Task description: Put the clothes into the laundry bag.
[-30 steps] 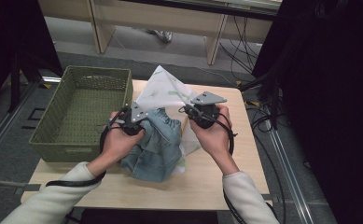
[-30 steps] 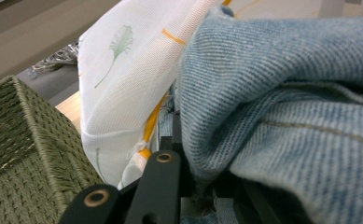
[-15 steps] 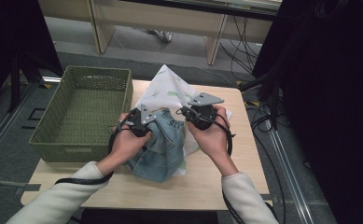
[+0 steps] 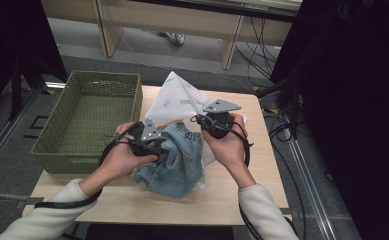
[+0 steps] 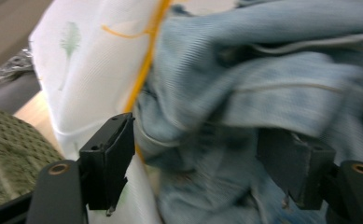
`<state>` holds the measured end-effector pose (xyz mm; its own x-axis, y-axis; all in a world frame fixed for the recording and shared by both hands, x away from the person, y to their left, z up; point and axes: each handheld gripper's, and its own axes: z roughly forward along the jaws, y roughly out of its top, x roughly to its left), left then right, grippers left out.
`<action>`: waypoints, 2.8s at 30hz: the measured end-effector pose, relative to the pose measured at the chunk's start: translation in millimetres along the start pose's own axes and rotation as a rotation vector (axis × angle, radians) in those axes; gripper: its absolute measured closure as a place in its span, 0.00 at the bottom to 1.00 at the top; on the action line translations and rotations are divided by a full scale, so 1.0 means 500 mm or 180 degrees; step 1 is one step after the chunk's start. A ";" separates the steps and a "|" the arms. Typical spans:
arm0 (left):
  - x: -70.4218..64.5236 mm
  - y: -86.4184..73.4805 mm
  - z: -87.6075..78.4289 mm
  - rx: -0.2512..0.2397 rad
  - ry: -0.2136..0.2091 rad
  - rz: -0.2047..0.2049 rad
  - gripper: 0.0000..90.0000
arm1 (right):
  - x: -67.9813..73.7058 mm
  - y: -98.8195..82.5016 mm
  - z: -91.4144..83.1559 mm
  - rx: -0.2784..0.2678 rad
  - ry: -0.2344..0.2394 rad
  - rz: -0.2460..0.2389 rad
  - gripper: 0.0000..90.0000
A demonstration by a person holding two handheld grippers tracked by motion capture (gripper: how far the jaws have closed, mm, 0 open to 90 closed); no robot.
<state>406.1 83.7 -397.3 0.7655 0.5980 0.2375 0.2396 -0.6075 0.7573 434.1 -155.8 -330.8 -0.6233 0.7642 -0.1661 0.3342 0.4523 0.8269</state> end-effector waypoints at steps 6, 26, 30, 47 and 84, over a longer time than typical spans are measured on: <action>-0.072 -0.039 0.009 0.0168 -0.0335 0.0183 0.24 | 0.004 0.000 -0.001 0.0030 0.0004 0.0048 1.00; -0.138 -0.105 0.091 0.0812 -0.0709 0.0538 0.34 | 0.007 -0.001 0.003 0.0064 0.0039 -0.0037 1.00; -0.139 -0.104 0.087 0.0822 -0.0731 0.0602 0.38 | 0.007 -0.002 0.003 0.0075 0.0044 0.0000 1.00; -0.135 -0.114 0.104 0.0932 -0.0832 0.0630 0.61 | 0.008 -0.002 0.006 0.0074 0.0065 -0.0024 1.00; -0.100 -0.022 0.014 0.0081 -0.0383 0.0263 0.99 | 0.013 -0.002 0.009 0.0090 0.0068 -0.0025 1.00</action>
<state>369.1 56.9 -421.8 0.8490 0.4792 0.2227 0.1866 -0.6661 0.7221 432.9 -149.0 -335.4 -0.6409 0.7506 -0.1609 0.3487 0.4714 0.8101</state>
